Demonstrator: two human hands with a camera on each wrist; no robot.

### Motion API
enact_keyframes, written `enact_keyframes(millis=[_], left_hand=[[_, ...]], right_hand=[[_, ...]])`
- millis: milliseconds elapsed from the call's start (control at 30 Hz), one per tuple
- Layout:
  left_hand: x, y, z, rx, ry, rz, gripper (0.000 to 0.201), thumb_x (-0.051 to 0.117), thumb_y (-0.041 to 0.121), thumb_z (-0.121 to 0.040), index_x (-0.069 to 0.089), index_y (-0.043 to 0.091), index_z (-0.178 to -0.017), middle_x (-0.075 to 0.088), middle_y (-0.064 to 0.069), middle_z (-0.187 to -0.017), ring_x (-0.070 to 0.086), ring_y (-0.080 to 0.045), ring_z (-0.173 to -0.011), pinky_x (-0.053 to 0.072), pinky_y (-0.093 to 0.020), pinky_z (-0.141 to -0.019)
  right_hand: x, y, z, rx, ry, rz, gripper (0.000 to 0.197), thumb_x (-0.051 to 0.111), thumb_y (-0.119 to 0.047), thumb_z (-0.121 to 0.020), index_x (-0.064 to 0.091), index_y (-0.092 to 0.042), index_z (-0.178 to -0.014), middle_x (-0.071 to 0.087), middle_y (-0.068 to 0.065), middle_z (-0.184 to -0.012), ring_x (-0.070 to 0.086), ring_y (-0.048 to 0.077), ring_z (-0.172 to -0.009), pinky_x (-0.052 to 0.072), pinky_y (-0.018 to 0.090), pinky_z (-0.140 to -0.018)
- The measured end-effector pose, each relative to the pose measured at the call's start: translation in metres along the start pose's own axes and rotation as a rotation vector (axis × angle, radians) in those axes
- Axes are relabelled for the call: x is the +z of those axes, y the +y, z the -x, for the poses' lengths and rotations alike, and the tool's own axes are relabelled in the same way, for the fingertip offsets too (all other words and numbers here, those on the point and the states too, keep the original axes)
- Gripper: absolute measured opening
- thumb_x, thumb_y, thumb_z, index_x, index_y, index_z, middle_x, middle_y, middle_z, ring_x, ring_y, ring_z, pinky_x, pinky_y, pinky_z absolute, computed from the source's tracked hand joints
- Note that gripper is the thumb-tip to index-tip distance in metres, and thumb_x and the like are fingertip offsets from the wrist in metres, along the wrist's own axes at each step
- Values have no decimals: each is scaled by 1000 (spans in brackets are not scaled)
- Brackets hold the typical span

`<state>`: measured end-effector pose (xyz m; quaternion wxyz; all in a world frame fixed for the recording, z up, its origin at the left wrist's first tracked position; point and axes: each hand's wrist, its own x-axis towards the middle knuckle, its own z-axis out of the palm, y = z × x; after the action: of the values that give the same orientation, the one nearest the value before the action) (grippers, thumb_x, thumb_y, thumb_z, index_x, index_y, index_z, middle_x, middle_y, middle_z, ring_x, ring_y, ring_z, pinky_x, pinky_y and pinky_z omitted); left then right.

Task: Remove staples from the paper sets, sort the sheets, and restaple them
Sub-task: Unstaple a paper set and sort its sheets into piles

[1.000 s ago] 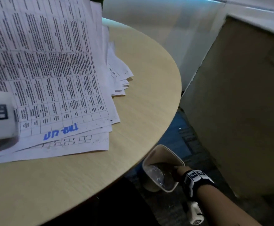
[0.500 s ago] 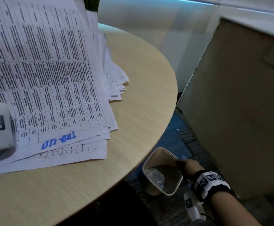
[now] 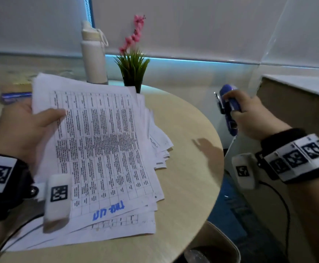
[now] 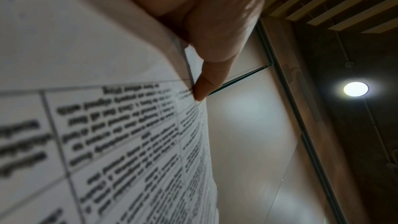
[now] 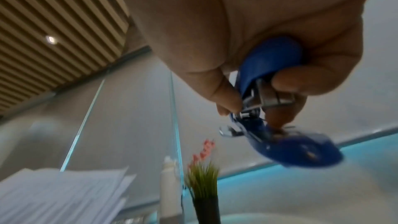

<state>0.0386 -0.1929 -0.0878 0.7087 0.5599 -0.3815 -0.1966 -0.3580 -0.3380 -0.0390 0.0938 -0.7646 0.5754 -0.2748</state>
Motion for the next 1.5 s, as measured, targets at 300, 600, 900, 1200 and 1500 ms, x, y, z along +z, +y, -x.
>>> enact_keyframes(millis=[300,600,900,1200,1500], left_hand=[[3,7,7,-42,-56,-90,24,58,-4,-85,69,17,-87,76,5,-75,72,-9,-65,55,-26,-60],[0,12,5,-92,-172,-210,25,67,1,-84,67,24,-92,75,2,-92,71,-20,-88,54,-44,-88],[29,44,23,53,-345,-229,29,71,-3,-80,68,19,-99,76,-3,-96,73,-17,-91,58,-41,-84],[4,78,64,555,44,-559,13,68,17,-84,62,23,-94,62,8,-94,54,-2,-81,39,-12,-69],[18,62,72,-206,-194,57,50,70,38,-73,60,17,-117,70,-8,-116,68,-22,-101,54,-37,-80]], right_hand=[[82,-50,-68,-13,-474,386,42,47,-13,-93,47,-19,-135,55,9,-122,52,27,-121,33,22,-79],[84,-68,-67,-72,-578,566,56,46,-26,-96,24,-18,-147,46,13,-140,51,24,-116,38,29,-89],[36,-186,-32,-486,-595,-48,44,79,-44,-66,61,-35,-105,67,-11,-112,63,12,-104,46,42,-100],[34,-137,5,-142,-281,-675,11,63,-2,-85,67,-11,-81,67,-6,-54,58,-1,-44,48,16,-50],[83,-131,86,-94,-299,-1636,43,43,-5,-97,44,-17,-139,58,6,-133,57,26,-120,45,49,-100]])
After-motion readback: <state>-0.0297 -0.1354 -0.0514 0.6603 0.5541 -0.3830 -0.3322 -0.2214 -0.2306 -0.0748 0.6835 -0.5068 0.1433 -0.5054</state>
